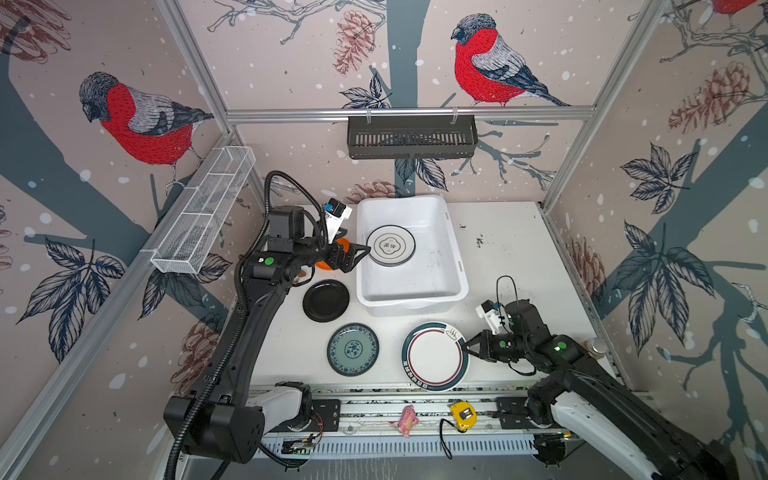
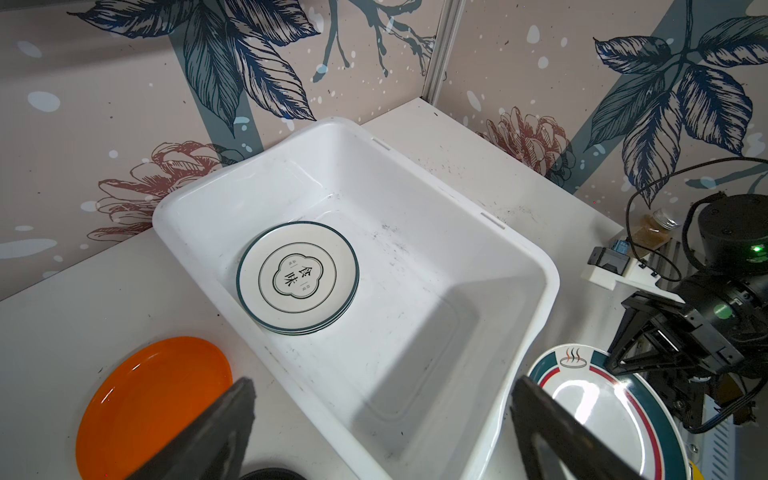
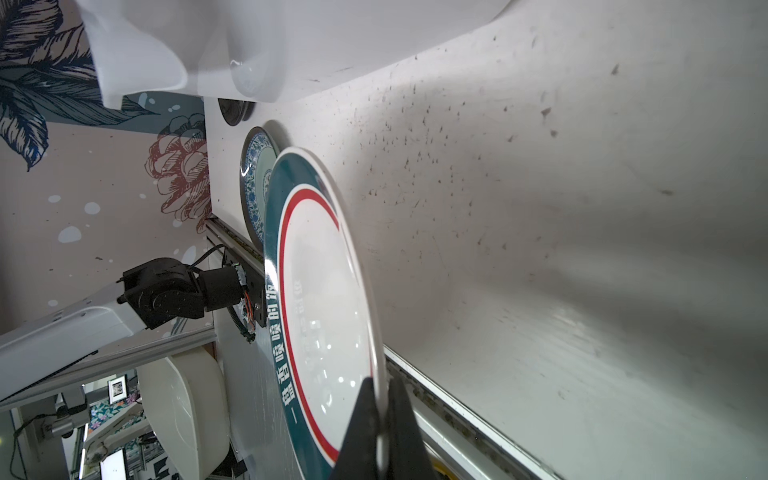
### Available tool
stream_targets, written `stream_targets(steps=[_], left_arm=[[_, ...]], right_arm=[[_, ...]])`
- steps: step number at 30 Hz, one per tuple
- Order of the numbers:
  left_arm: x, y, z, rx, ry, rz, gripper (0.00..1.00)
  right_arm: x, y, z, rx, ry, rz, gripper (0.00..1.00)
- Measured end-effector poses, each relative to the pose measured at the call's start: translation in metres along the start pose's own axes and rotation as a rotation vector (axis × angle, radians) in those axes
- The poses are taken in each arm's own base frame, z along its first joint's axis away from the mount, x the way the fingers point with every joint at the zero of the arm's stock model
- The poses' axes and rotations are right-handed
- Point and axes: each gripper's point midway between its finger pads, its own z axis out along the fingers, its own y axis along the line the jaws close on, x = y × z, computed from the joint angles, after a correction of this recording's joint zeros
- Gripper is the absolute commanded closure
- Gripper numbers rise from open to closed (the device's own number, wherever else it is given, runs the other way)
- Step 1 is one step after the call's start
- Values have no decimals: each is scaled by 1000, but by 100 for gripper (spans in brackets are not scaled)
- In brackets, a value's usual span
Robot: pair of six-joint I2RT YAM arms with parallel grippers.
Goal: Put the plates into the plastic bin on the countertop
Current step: 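Lift the rimmed plate with the right gripper and carry it over the bin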
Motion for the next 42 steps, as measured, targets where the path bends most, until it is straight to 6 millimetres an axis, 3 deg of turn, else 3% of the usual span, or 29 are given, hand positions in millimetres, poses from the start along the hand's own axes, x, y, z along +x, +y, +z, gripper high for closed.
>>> stream_targets(steps=[6,12,21,25,29,35,42], left_arm=[[3,-2,-1,1,1,-4,5],[0,-4,-5,-4,-9,0,4],[-2,-7,-14,-29,-26,15,4],[-5,-5,-21,-48,-41,5,3],[-3,-5,-25,-57,-50,-5,4],[-18,-5,-32,-67,-87,5,3],[-20,-10,-33,-47,-95,3,4]], right_arm=[[-3,14,-6,-27,5,-36,98],[-12,40,-15,-86,4,-73,98],[-49,103,-36,-185,-23,-144,98],[-79,127,-41,-205,-48,-178,98],[-120,137,-40,-194,-89,-187,98],[-189,128,-26,-161,-139,-157,98],[-260,120,-3,-119,-202,-174,98]])
